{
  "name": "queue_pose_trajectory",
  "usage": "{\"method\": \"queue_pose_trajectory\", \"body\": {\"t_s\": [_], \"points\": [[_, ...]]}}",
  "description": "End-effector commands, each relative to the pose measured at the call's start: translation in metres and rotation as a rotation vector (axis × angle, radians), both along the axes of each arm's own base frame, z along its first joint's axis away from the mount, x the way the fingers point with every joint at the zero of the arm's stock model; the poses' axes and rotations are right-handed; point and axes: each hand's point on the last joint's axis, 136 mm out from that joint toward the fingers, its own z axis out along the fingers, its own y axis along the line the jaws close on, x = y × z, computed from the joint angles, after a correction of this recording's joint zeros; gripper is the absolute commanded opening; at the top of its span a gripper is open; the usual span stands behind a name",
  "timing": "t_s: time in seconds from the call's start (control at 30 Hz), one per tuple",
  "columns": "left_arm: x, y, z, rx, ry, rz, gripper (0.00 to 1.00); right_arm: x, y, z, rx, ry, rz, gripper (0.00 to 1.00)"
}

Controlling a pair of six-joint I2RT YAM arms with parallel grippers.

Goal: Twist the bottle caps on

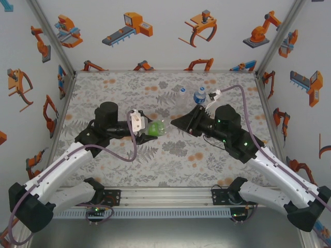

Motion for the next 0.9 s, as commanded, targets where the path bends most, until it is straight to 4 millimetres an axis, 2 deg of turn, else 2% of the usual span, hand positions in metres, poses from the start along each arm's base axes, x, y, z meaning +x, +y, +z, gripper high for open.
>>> {"method": "queue_pose_trajectory", "body": {"t_s": [0.0,0.1,0.2,0.37,0.5,0.57,0.7,0.77,0.87], "points": [[-0.014,-0.01,0.046,-0.137,-0.136,-0.095,0.0,0.001,-0.003,-0.035,-0.015,0.237,-0.086,0.0],[-0.015,-0.01,0.044,-0.132,-0.138,-0.098,0.0,0.003,0.0,-0.031,0.012,0.222,-0.082,0.01],[-0.017,-0.009,0.043,-0.123,-0.14,-0.103,0.0,0.005,-0.003,-0.027,0.014,0.198,-0.091,0.1],[-0.018,-0.007,0.039,-0.11,-0.126,-0.102,0.0,0.008,-0.01,-0.011,0.004,0.096,-0.089,0.42],[-0.021,-0.006,0.035,-0.092,-0.111,-0.106,0.0,0.007,-0.017,0.027,-0.024,-0.091,-0.052,0.59],[-0.022,-0.005,0.033,-0.083,-0.104,-0.107,0.0,0.003,-0.018,0.049,-0.067,-0.215,-0.011,0.62],[-0.027,-0.003,0.029,-0.063,-0.087,-0.124,0.0,-0.012,-0.02,0.081,-0.199,-0.506,0.097,0.61],[-0.03,-0.002,0.028,-0.053,-0.076,-0.139,0.0,-0.027,-0.014,0.093,-0.254,-0.689,0.199,0.6],[-0.037,-0.001,0.027,-0.046,-0.059,-0.165,0.0,-0.049,-0.005,0.101,-0.339,-0.937,0.361,0.58]]}}
